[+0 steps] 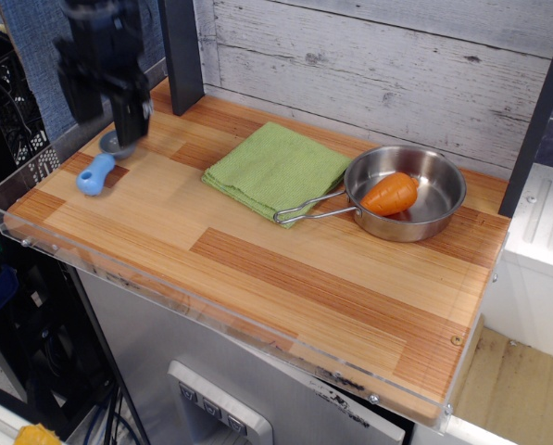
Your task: Put the spoon to the left side of the table.
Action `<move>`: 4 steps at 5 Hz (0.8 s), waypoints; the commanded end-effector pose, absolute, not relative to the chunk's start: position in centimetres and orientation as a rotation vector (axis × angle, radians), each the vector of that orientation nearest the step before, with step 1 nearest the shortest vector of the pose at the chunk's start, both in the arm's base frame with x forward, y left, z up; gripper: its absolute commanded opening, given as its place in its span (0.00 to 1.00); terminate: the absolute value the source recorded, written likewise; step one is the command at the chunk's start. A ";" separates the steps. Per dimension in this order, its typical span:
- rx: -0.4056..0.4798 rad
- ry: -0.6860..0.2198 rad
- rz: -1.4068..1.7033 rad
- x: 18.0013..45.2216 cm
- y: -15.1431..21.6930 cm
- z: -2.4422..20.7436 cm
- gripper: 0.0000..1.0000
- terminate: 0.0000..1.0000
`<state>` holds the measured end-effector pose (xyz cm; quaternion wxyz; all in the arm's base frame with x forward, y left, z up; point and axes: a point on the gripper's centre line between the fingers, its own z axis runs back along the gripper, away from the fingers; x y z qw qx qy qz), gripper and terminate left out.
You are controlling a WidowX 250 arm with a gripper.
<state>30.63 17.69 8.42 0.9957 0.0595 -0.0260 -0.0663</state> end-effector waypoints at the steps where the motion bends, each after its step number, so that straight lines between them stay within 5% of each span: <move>1: 0.169 -0.167 -0.098 29.0 17.3 13.8 1.00 0.00; 4: 0.103 -0.122 -0.086 29.0 15.5 14.1 1.00 0.00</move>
